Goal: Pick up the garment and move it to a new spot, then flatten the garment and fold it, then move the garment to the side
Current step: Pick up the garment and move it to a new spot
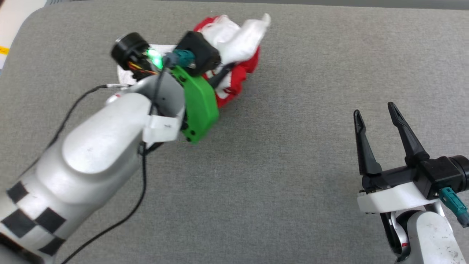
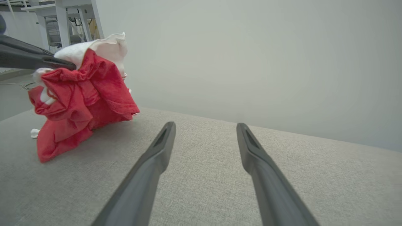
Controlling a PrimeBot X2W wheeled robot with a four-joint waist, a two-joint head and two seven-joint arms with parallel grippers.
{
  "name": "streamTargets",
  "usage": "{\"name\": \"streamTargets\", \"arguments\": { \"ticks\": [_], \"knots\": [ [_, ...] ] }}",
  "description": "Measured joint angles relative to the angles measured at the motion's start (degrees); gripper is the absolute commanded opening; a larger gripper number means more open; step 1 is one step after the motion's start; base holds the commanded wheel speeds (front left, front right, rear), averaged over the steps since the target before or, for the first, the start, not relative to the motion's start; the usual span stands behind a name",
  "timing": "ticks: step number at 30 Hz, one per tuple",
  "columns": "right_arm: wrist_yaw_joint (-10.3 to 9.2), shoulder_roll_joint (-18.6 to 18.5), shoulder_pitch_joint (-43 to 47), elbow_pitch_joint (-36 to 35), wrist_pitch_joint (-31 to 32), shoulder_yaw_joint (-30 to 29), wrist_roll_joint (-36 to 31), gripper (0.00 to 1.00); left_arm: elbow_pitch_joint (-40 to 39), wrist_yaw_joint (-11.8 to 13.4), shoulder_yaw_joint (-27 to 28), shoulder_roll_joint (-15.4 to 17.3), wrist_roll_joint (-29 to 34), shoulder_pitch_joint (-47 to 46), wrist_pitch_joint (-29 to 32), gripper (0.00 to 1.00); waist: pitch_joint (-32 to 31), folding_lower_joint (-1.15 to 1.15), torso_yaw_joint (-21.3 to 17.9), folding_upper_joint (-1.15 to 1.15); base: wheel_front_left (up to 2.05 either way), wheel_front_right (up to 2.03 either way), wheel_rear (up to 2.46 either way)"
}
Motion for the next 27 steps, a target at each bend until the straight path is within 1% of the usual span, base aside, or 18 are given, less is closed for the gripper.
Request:
{"name": "streamTargets", "arguments": {
  "ticks": [5, 9, 13, 16, 18, 22, 26, 27],
  "knots": [
    [0.00, 0.2, 0.0, -0.5, 0.0, -1.8, 0.0, 1.00, 3.8, 0.0, -4.2, -9.5, 1.8, 0.0, -2.5, 0.00, 0.9, 0.00, -2.5, 0.00, 0.00, 0.00, 0.00],
    [0.00, 0.2, -0.1, -1.1, 0.0, -3.0, 0.0, 1.00, 8.1, -0.1, -9.5, -17.1, 2.7, 0.2, -4.3, 0.00, 2.4, 0.00, -4.3, 0.00, 0.00, 0.00, 0.00],
    [0.00, 0.2, -0.5, -1.6, 0.0, -4.7, 0.0, 1.00, 12.9, -0.1, -13.8, -22.9, 3.4, 1.1, -5.6, 0.00, 4.1, 0.00, -5.9, 0.00, 0.00, 0.00, 0.00],
    [0.00, 0.2, -0.6, -1.7, 0.0, -5.3, 0.1, 1.00, 15.2, -0.1, -15.3, -25.2, 3.3, 2.8, -6.0, 0.00, 5.2, 0.00, -6.9, 0.00, 0.00, 0.00, 0.00],
    [0.00, 0.2, -0.7, -1.8, 0.0, -5.5, 0.1, 1.00, 16.0, -0.1, -15.7, -25.9, 3.9, 4.0, -5.8, 0.00, 5.9, 0.00, -7.5, 0.00, 0.00, 0.00, 0.00],
    [0.00, 0.2, -0.8, -1.8, 0.0, -5.3, 0.4, 1.00, 13.8, -0.1, -15.4, -26.9, 8.5, 10.2, -0.7, 0.00, 6.9, 0.00, -8.7, 0.00, 0.00, 0.00, 0.00],
    [0.00, 0.2, -1.1, -1.5, 0.0, -5.4, 0.4, 1.00, 12.3, -0.1, -15.2, -27.7, 10.3, 13.1, 0.6, 0.00, 7.3, 0.00, -9.3, 0.00, 0.00, 0.00, 0.00],
    [0.00, 0.2, -1.1, -1.3, 0.0, -5.4, 0.4, 1.00, 12.5, -0.1, -15.2, -27.8, 10.4, 13.1, 0.2, 0.17, 7.2, 0.00, -9.3, 0.00, 0.00, 0.00, 0.00]
  ]
}}
